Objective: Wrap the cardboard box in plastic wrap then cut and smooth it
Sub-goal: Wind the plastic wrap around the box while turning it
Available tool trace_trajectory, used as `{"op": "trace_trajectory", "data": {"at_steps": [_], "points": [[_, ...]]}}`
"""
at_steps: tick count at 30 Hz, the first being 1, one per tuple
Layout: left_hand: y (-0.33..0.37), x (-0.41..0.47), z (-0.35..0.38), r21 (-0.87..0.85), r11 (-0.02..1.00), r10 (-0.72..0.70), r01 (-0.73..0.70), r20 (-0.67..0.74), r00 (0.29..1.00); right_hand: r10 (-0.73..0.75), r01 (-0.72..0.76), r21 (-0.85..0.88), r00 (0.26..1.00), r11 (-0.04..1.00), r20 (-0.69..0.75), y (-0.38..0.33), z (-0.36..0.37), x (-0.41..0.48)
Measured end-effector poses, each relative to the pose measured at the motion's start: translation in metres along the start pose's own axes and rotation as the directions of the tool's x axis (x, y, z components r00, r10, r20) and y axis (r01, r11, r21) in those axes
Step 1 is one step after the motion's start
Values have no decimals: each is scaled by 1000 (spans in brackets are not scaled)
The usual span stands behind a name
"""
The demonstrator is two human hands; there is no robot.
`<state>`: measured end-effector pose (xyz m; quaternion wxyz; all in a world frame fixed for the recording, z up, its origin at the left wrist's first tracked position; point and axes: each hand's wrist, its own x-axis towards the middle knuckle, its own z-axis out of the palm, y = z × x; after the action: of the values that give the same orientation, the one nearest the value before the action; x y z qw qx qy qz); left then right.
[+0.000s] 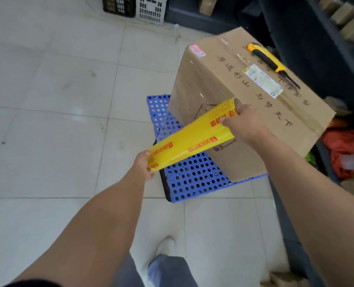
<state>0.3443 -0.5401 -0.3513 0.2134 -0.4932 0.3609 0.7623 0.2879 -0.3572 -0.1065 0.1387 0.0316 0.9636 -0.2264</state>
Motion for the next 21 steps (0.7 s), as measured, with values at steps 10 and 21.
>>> {"op": "trace_trajectory", "data": {"at_steps": [10, 21], "points": [[-41, -16, 1, -151, 986, 41, -64, -148, 988, -92, 94, 29, 994, 995, -55, 29, -1, -5], [-56, -31, 6, -79, 995, 50, -58, -103, 993, -15, 26, 65, 987, 998, -161, 42, -3, -33]]}}
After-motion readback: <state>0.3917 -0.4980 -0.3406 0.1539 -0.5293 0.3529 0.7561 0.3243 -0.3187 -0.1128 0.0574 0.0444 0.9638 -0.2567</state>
